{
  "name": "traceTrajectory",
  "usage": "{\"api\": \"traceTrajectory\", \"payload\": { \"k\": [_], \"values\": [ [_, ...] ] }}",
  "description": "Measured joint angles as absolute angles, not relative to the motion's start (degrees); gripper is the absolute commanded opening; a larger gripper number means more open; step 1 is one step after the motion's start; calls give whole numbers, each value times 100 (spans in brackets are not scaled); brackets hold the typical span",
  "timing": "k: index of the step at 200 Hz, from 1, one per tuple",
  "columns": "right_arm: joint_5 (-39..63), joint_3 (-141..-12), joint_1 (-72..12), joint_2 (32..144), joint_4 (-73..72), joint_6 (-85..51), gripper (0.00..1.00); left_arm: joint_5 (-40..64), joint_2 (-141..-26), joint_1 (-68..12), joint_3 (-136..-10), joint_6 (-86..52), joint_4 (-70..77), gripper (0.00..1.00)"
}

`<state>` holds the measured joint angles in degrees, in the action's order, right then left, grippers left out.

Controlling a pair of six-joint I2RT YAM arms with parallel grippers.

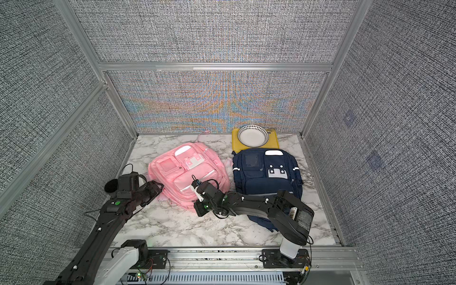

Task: Zip up the backpack
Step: Zip the zipper on the backpack.

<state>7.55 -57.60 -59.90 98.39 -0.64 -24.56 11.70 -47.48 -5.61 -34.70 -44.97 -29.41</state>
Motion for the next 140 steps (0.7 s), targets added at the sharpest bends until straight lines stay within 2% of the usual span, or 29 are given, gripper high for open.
{"api": "traceTrajectory", "payload": {
  "k": [67,140],
  "values": [
    [792,-5861,-5968,9996,-178,-2279,0,821,-4442,-1876,-3398,-5210,-3393,57],
    [792,-6045,-6014,10136,-244,-2263,0,390,-4506,-2803,-3000,-6075,-3087,57]
  ]
}}
